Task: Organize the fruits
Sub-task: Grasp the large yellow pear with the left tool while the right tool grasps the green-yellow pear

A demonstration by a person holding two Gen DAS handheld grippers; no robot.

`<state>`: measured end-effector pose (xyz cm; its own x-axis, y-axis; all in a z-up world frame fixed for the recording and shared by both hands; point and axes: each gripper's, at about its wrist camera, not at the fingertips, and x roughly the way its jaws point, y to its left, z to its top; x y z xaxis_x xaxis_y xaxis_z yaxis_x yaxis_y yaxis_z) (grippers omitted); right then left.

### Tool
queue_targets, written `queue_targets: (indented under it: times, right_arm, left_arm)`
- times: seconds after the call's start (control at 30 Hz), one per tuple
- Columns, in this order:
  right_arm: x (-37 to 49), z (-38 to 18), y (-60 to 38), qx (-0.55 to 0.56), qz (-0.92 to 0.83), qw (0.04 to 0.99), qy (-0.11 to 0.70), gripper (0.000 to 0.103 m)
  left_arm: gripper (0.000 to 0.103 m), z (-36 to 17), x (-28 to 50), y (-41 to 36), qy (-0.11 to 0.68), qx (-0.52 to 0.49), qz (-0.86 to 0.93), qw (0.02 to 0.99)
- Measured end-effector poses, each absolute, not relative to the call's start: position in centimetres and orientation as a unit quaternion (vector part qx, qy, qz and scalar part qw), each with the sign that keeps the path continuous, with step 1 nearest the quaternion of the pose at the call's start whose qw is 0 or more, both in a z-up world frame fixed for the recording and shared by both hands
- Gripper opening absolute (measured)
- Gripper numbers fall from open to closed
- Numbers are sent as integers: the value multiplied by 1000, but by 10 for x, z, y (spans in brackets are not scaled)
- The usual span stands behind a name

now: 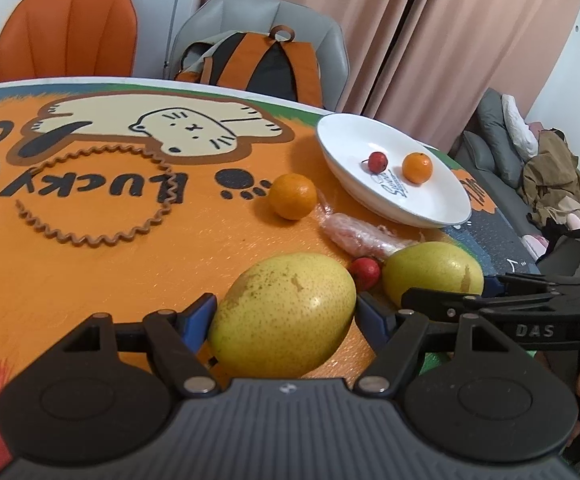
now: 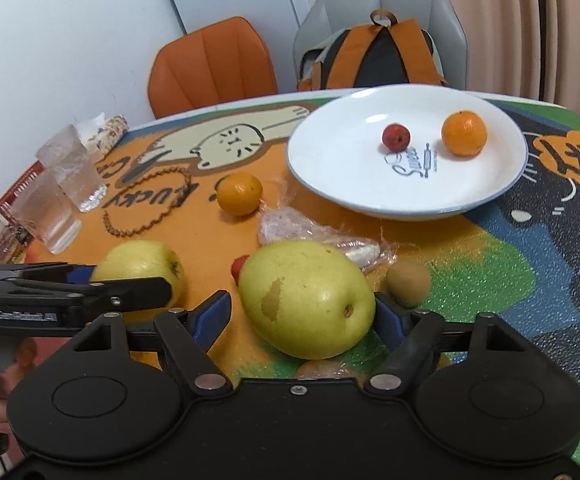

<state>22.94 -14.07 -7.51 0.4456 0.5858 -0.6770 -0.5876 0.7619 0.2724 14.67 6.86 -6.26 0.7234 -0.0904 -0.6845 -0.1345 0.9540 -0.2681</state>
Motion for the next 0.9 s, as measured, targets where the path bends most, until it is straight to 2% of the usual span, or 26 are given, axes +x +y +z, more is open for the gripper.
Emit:
queue_targets:
  times: [0.9]
  right_arm:
    - [229,-41,-177,42,324,877,353,66]
  left_arm:
    - [73,-39,159,49,351,-135,0,927]
